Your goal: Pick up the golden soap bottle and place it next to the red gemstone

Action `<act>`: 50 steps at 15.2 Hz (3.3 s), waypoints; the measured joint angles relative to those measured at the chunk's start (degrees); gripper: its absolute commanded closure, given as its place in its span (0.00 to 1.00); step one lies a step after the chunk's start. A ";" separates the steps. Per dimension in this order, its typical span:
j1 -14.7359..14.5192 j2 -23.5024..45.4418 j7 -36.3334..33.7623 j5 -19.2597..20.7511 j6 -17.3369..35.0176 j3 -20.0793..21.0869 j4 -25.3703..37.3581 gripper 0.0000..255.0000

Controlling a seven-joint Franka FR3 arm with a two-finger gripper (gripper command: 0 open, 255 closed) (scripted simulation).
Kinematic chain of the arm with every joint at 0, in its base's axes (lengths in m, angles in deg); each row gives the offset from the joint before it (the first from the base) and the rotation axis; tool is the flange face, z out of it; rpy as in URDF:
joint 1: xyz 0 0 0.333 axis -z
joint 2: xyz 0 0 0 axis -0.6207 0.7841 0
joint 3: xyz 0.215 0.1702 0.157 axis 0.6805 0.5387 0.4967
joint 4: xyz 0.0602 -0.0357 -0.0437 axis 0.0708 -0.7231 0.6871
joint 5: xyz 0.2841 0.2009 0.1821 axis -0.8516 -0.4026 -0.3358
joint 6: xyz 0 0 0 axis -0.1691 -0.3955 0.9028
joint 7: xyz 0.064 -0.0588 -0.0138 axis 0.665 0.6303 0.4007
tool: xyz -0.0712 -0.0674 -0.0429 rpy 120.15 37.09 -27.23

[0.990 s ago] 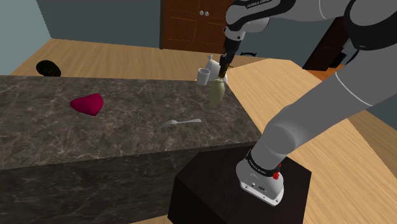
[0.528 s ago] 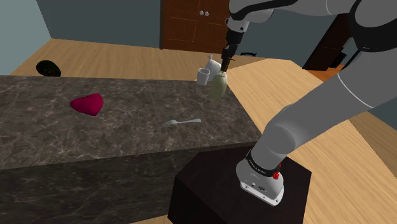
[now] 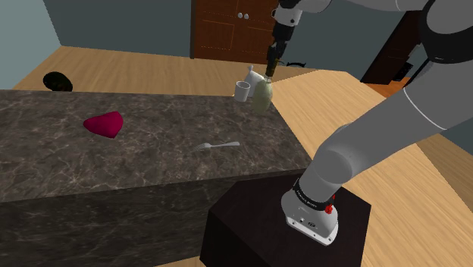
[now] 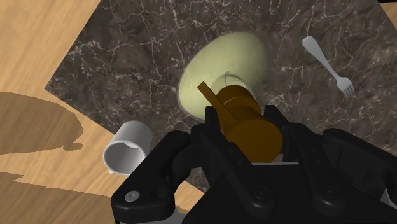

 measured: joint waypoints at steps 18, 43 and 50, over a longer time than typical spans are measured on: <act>-0.51 1.47 0.45 -0.84 -13.76 0.59 15.17 1.00; -1.09 10.87 2.14 -3.74 -33.88 -0.25 44.21 1.00; -4.75 6.96 -8.00 -3.76 -29.20 6.07 35.58 1.00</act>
